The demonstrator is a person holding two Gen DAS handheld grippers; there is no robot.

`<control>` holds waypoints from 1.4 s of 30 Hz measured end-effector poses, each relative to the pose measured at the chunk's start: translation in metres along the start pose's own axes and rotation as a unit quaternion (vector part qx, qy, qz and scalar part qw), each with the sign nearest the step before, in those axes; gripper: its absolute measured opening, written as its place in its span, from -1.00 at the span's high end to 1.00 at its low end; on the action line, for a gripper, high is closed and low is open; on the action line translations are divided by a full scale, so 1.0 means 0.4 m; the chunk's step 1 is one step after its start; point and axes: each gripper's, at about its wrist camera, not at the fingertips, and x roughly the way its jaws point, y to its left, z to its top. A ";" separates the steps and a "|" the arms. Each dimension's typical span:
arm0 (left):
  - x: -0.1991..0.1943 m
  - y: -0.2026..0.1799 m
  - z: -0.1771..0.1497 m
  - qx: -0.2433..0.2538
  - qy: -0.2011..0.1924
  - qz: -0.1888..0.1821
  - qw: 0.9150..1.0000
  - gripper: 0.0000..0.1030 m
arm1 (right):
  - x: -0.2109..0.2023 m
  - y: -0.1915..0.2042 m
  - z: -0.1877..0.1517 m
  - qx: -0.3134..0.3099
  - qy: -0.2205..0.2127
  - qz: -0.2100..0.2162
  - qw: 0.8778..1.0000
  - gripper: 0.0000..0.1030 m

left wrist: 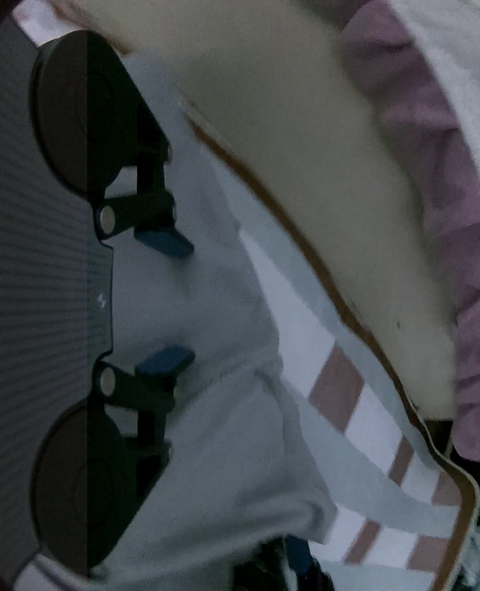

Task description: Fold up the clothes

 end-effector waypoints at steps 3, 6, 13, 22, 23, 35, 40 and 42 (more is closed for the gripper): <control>0.003 0.003 0.002 0.005 -0.002 0.010 1.000 0.44 | -0.031 0.004 0.005 -0.016 -0.008 -0.015 1.000 0.81; 0.014 -0.006 0.008 0.019 -0.004 0.040 0.999 0.64 | -0.070 -0.021 0.012 0.010 -0.026 -0.047 0.999 0.90; 0.052 0.066 -0.006 0.007 0.031 0.122 0.992 0.98 | -0.046 -0.062 0.006 0.046 0.009 -0.064 0.997 0.90; 0.012 0.228 -0.057 -0.029 0.057 0.129 0.990 0.82 | -0.079 -0.081 0.000 0.083 0.009 -0.086 0.993 0.37; 0.008 0.245 -0.063 -0.042 0.064 0.126 0.989 0.81 | -0.091 -0.087 -0.003 0.100 0.006 -0.079 0.992 0.30; -0.147 0.222 -0.080 -0.101 0.010 -0.059 0.993 0.45 | -0.155 -0.147 -0.136 0.451 0.083 0.072 0.886 0.07; -0.140 0.095 -0.080 -0.083 0.013 -0.116 0.990 0.45 | -0.138 -0.138 -0.163 0.482 0.077 0.075 0.870 0.03; -0.124 0.059 -0.092 -0.089 0.026 -0.131 0.987 0.45 | -0.131 -0.134 -0.173 0.494 0.074 0.076 0.863 0.03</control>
